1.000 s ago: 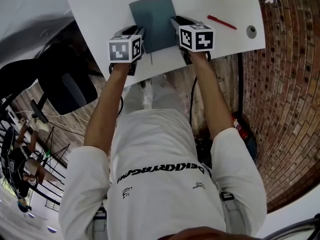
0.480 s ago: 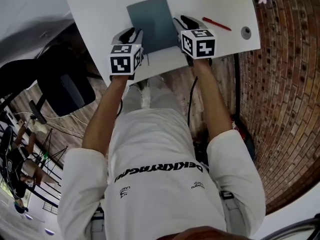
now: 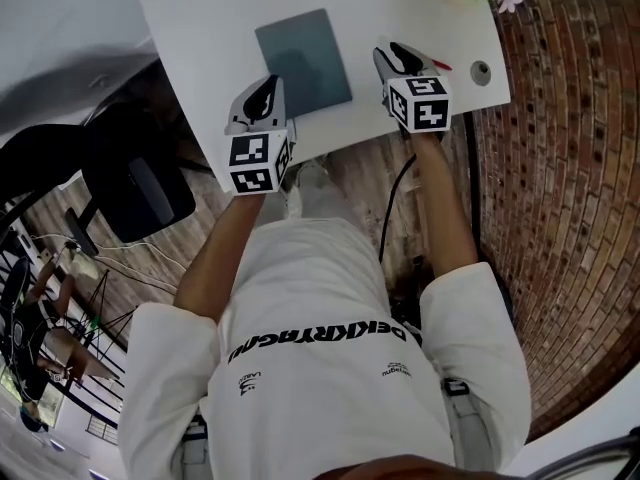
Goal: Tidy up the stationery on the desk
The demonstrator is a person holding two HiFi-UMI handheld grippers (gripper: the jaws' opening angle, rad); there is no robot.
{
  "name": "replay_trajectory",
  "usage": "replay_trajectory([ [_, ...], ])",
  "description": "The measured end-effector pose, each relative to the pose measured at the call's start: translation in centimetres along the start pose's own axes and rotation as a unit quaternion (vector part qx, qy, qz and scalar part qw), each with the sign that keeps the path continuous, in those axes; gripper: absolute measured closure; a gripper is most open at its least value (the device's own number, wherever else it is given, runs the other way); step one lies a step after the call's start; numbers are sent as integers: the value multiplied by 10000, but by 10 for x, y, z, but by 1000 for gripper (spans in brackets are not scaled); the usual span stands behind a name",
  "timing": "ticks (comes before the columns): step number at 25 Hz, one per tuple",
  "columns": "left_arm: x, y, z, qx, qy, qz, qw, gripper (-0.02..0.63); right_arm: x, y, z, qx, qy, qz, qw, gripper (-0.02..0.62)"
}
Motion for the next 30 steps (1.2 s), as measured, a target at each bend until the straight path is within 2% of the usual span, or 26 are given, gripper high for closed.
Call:
replay_trajectory([
  [5, -13, -15, 19, -385, -37, -82, 9992, 607, -23, 13, 12, 314, -33, 1056, 9939, 468],
  [9, -19, -19, 30, -437, 20, -195, 9989, 607, -40, 28, 12, 692, -274, 1667, 9832, 468],
  [13, -27, -17, 45, -381, 158, -359, 9985, 607, -54, 44, 8, 1139, -543, 2668, 9555, 468],
  [16, -32, -13, 58, -367, 242, -541, 9976, 607, -64, 53, 7, 1532, -811, 3153, 9330, 468],
  [20, -38, -6, 70, -395, 342, -905, 9945, 607, -78, 60, 3, 1980, -1125, 3447, 9107, 474],
  [24, -40, 2, 75, -304, 301, -837, 9956, 607, -85, 63, -3, 2255, -1392, 3623, 8936, 493],
  [30, -39, 8, 83, -119, 319, -738, 9967, 607, -84, 65, -5, 2476, -1554, 3543, 8883, 545],
])
Point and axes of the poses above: the fingertips, and each gripper's own axes: z backward along the fingers, x to its left, y out of its underside, the point moved 5 cm from there along z, backward along the fingers, and after that the axes turned 8 degrees about -x, right-handed, at the moved point
